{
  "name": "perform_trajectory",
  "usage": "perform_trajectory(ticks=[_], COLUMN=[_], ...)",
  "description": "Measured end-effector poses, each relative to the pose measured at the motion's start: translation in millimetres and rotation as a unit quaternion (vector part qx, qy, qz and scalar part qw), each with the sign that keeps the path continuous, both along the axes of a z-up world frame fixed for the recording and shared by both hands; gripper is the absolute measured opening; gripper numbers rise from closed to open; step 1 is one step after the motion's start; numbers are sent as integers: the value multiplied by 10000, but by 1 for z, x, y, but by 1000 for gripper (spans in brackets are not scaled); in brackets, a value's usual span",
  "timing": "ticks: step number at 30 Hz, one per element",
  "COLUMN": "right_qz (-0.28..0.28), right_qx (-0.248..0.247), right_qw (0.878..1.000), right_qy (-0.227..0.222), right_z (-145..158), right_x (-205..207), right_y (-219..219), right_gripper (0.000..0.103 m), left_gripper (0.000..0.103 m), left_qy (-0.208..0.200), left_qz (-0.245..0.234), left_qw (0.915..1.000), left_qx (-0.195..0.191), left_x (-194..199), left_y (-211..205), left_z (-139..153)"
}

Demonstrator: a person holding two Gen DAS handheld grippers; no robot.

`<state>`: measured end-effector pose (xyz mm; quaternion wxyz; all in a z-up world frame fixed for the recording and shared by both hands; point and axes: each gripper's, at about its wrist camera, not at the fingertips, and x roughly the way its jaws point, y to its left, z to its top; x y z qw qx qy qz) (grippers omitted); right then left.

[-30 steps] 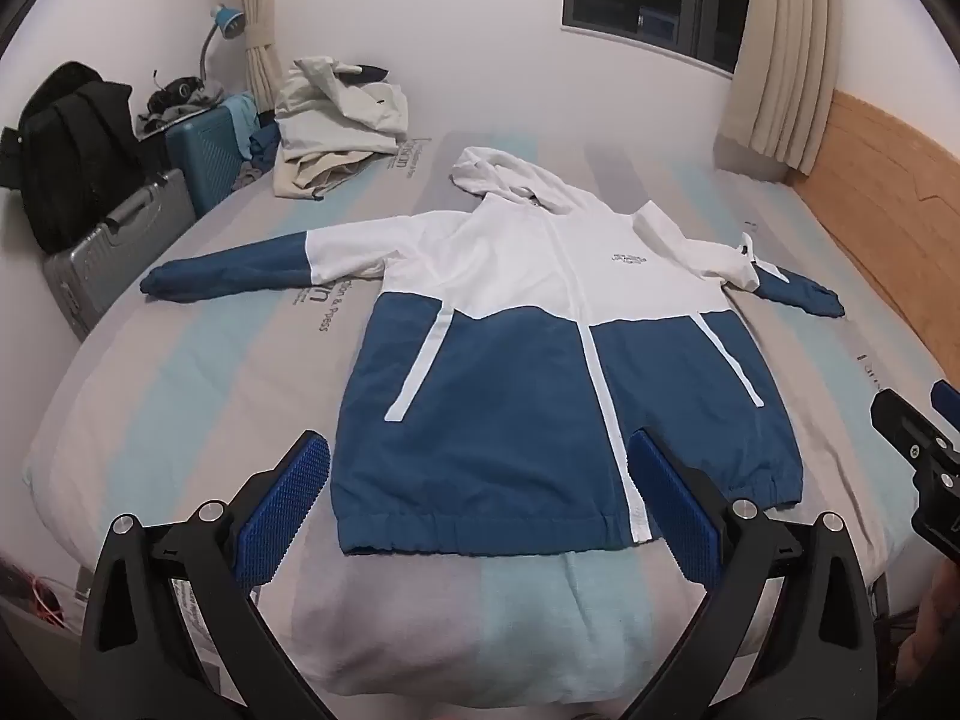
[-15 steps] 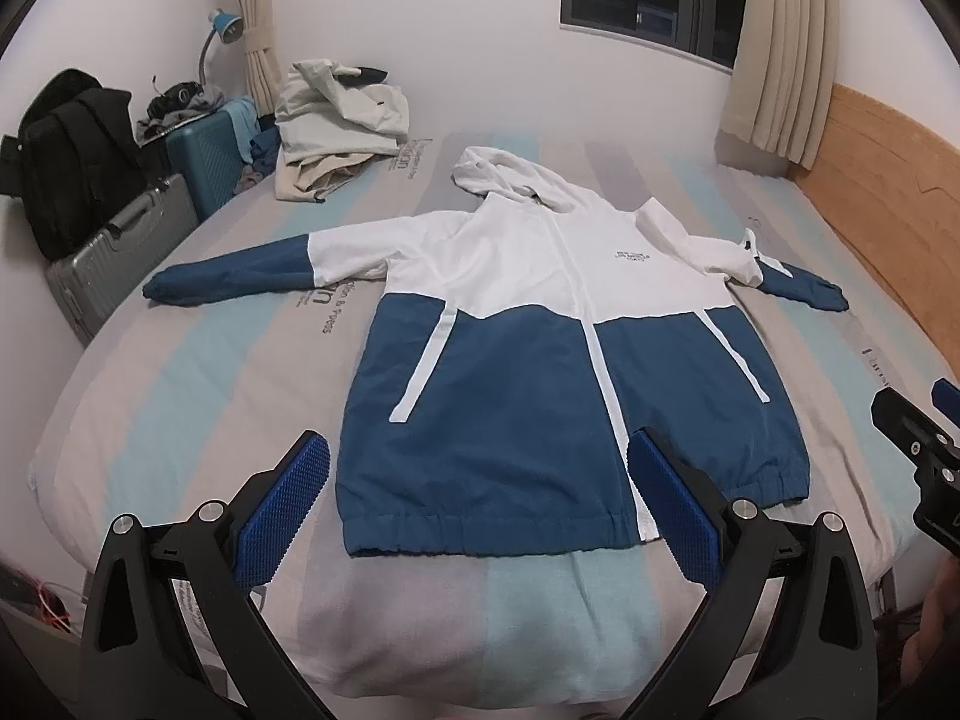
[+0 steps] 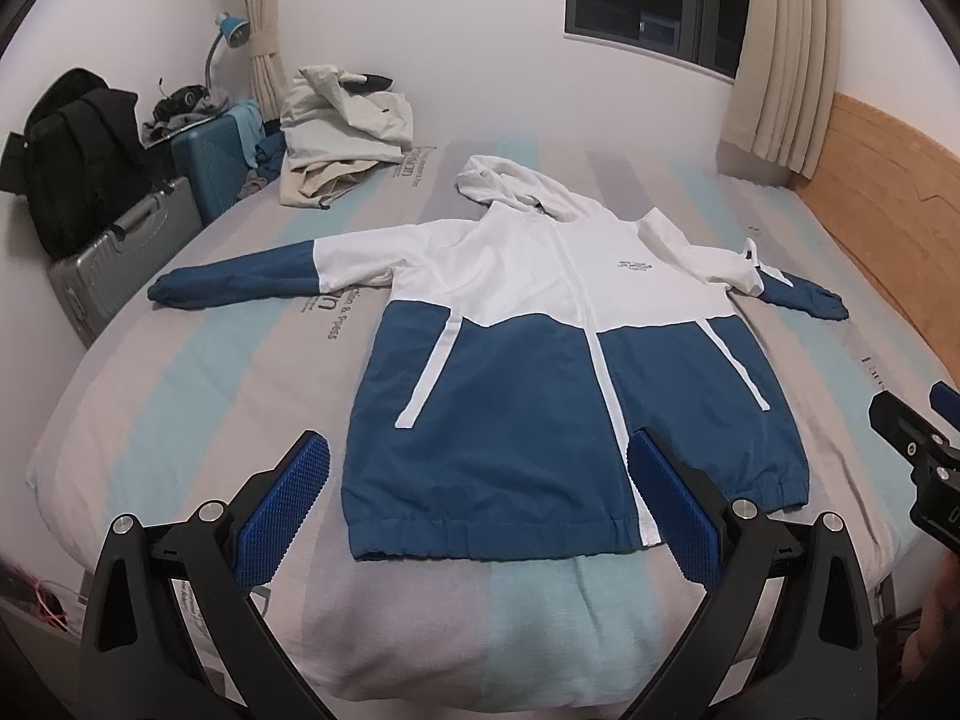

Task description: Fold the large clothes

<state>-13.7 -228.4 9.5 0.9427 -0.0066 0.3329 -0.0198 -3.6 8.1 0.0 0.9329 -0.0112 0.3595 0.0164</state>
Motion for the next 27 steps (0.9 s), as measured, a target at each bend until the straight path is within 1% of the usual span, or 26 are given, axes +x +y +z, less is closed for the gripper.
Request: perform_trajectory(ticks=[3, 11, 15, 24, 27], right_qz=[-1, -3, -13, -46, -45], right_qx=[-20, -38, -40, 27, 7], right_qw=[10000, 10000, 10000, 10000, 10000], right_qy=[-9, 4, 13, 28, 38], right_z=[1, 0, 0, -7, -8], right_x=[0, -1, 0, -1, -2], right_y=[0, 0, 0, -1, -1], right_gripper=[96, 96, 96, 96, 96], left_gripper=[97, 97, 97, 97, 97], left_qy=[15, 78, 32, 72, 57], left_qz=[-37, 39, 31, 32, 32], left_qw=[10000, 9999, 10000, 9999, 9999], left_qx=[84, -127, -59, -132, -103], left_x=[0, -1, -2, -3, -3], left_y=[-1, 7, 5, 6, 6], left_z=[-3, -11, -10, -10, -9])
